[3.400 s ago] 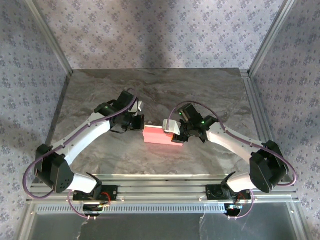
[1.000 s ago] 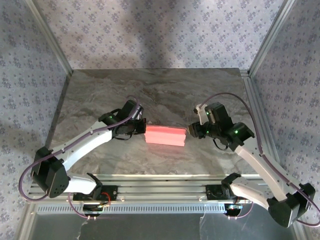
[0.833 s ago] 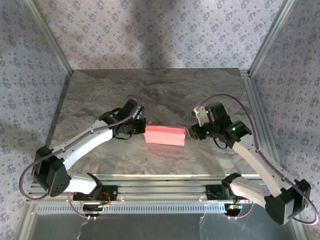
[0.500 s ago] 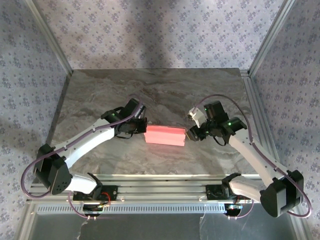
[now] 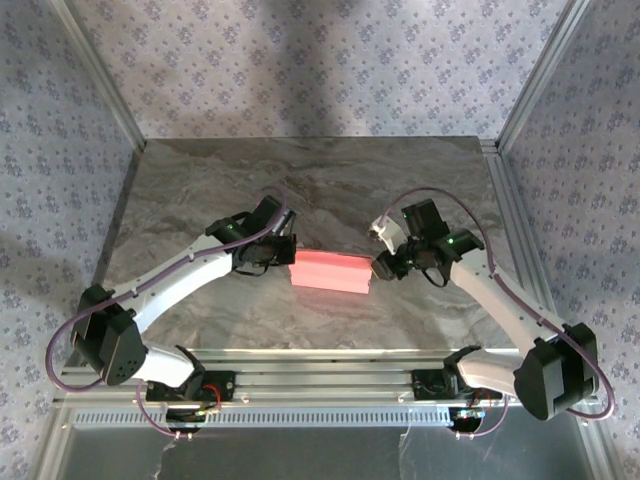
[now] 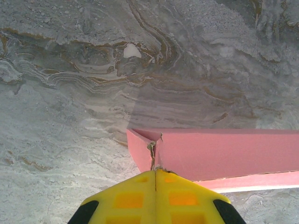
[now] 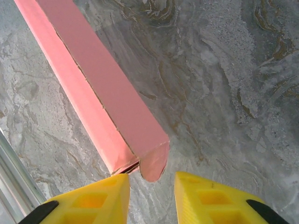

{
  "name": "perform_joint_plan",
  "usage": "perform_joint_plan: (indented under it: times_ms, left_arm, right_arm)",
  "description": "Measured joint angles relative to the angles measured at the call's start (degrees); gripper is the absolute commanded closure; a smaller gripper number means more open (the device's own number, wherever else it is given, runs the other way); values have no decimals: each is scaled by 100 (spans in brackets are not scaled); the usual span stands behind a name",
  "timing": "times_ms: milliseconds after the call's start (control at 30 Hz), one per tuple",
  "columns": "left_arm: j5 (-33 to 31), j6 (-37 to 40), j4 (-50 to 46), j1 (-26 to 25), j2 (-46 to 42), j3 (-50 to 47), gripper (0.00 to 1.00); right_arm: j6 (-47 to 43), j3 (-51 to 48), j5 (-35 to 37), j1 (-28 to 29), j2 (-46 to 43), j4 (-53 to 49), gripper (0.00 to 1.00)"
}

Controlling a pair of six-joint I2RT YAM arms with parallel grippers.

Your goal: Fold the paper box

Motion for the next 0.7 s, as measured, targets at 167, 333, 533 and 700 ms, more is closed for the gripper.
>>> perform_joint_plan:
  times_ms: [167,333,533,700]
  left_arm:
    - [0,20,-4,-9,31,44,100]
    - [0,20,-42,-9,35,52,100]
    - [2,20,-44,-9,35,55,100]
    - [0,17,-68,-13,37,63,100]
  right_arm:
    - [2,74,-2,2,76,22,76]
    - [22,92,0,2,92,22,84]
    - [50,94,24,2,103,24,94]
    - [140,188,28,2,164,17,100]
